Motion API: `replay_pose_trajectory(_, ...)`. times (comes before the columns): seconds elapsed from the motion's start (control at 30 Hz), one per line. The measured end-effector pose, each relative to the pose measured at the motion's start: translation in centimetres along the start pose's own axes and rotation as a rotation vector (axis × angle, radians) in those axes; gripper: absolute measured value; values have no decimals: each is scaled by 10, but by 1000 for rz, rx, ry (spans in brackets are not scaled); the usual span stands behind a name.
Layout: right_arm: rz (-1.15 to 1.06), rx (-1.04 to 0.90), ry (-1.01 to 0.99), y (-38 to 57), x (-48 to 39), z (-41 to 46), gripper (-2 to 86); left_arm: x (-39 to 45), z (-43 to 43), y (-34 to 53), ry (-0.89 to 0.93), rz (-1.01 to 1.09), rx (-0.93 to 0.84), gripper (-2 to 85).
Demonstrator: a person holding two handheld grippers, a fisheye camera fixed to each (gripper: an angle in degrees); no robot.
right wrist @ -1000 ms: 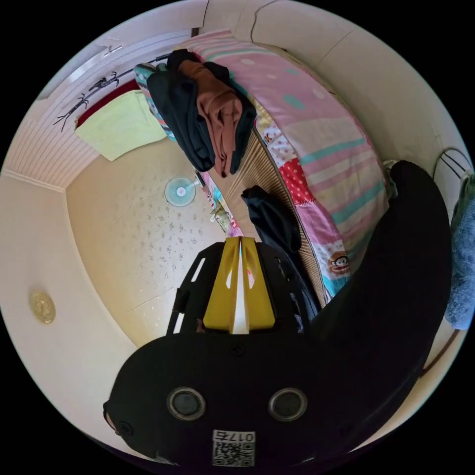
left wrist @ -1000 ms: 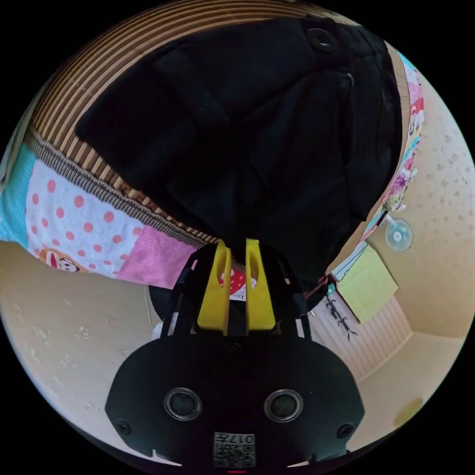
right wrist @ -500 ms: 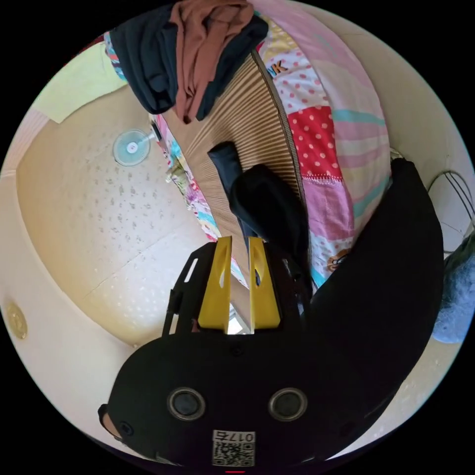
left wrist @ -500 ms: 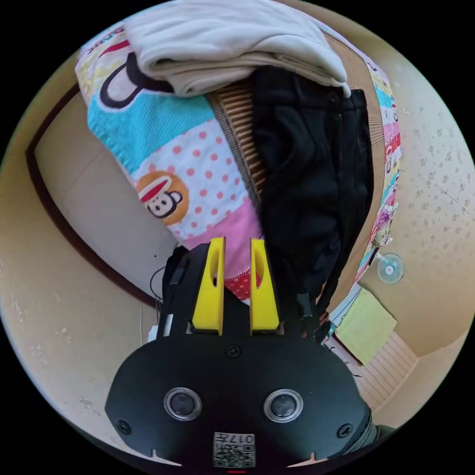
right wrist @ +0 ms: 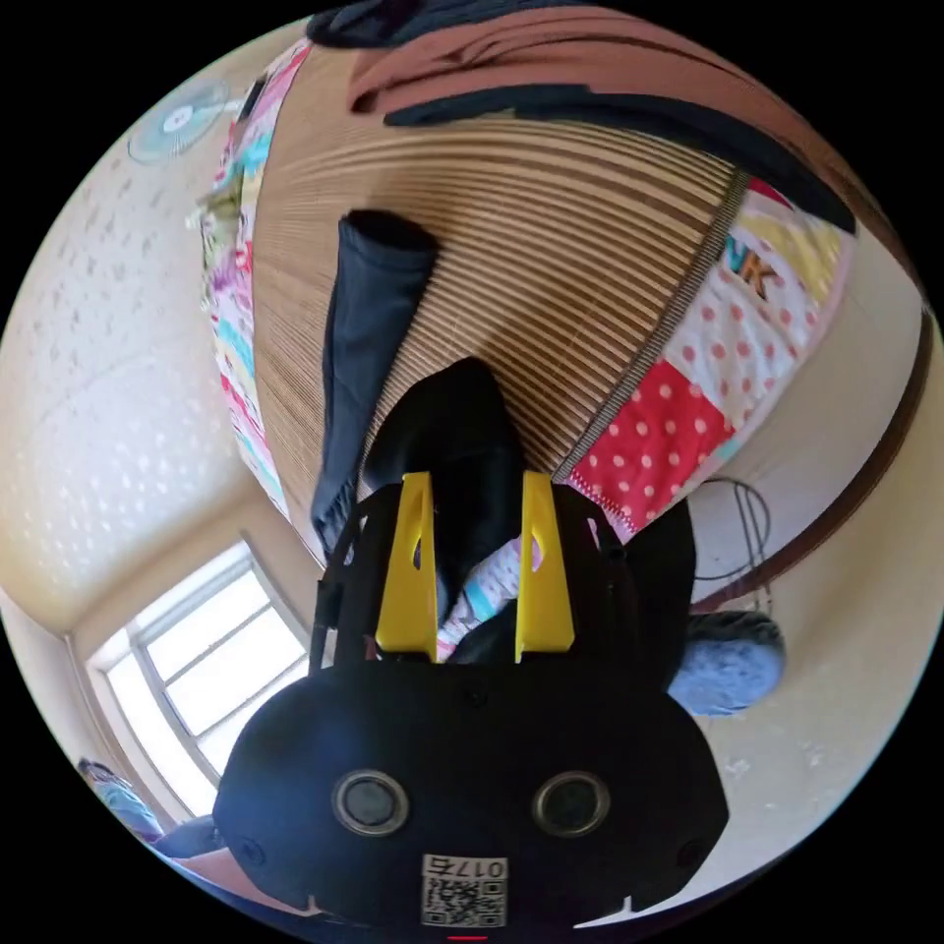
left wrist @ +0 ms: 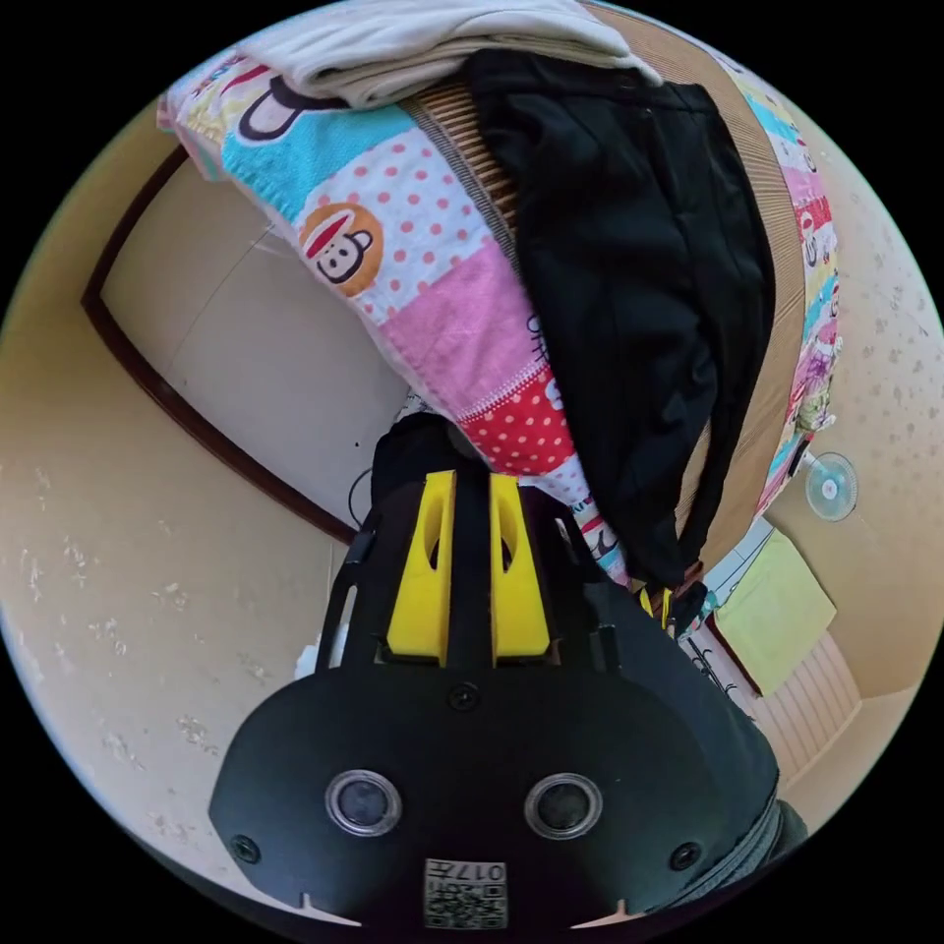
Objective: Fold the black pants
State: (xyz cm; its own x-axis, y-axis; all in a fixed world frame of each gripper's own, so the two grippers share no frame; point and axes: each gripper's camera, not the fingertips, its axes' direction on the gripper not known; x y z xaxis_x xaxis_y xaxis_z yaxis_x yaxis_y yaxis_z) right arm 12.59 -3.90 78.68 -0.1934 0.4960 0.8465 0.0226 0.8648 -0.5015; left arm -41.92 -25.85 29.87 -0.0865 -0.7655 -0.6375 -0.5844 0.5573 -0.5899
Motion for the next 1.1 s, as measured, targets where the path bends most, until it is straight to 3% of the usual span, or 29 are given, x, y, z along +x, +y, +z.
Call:
replay_pose_trajectory(0.1,-153,-215,120,-17,-27,21,68,31,-1,3,-18,40,9,64)
replay_pose_trajectory(0.2,-458,-388,192,-14,-81,29,36,69,3,6,-21,99,25,63)
replay_pose_trajectory(0.37,-883,-766,-85,47,-179,-28,21,128,32,14,-50,212,10,53)
replay_pose_trajectory(0.5,-1117,-742,-19,97,-208,-107,13,143,58,24,-17,226,10,53)
replay_pose_trajectory(0.63,-893,-524,560,87,-162,-140,12,145,90,37,8,215,-6,53)
replay_pose_trajectory(0.73,-639,-237,721,81,-117,-150,14,140,109,43,-4,208,-27,53)
replay_pose_trajectory(0.8,-510,-170,619,86,-90,-153,18,136,115,47,-5,196,-20,53)
replay_pose_trajectory(0.93,-239,-136,179,101,-11,-134,41,121,124,58,33,152,14,54)
replay_pose_trajectory(1.1,154,-96,-106,130,74,-96,126,103,135,68,55,96,36,54)
